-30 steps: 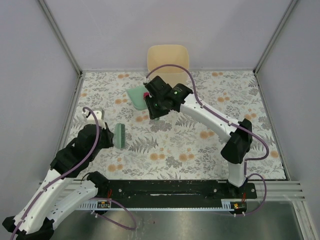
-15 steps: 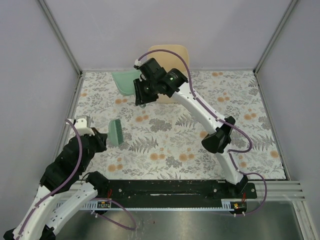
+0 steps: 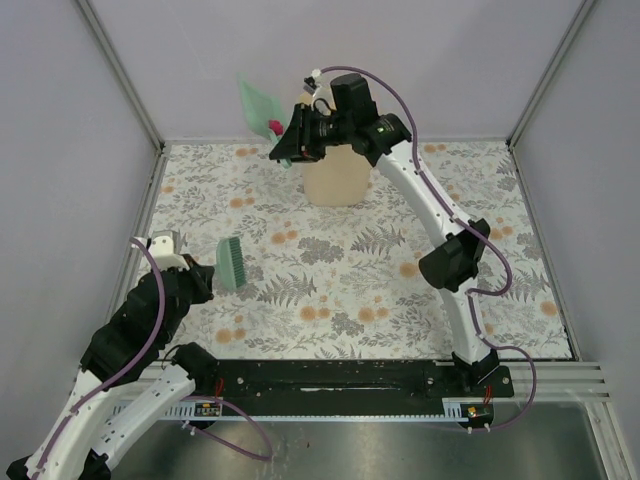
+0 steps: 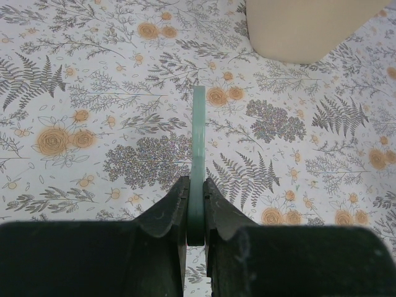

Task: Sweep away the paper scraps from the table

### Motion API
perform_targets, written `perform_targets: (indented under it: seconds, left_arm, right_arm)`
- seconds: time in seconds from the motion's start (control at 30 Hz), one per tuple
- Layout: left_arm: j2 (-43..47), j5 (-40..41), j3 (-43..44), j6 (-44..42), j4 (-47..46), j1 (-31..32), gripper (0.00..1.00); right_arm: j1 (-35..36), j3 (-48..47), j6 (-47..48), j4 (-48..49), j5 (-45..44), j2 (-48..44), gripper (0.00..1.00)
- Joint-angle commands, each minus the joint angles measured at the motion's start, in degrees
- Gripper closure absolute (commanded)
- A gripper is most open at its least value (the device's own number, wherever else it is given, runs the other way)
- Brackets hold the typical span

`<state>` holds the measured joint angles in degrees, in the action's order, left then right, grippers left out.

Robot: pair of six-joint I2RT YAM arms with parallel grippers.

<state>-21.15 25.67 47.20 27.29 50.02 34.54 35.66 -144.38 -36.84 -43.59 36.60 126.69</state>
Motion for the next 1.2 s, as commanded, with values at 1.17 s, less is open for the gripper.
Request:
perform_targets:
  seconds: [1.17]
  left_arm:
    - [-0.7,1.8,-0.3,0.5,-3.1,-0.4,1.00]
  right_arm:
    - [-11.0,33.9,-91.7,126.3,0.8,-1.5,1.00]
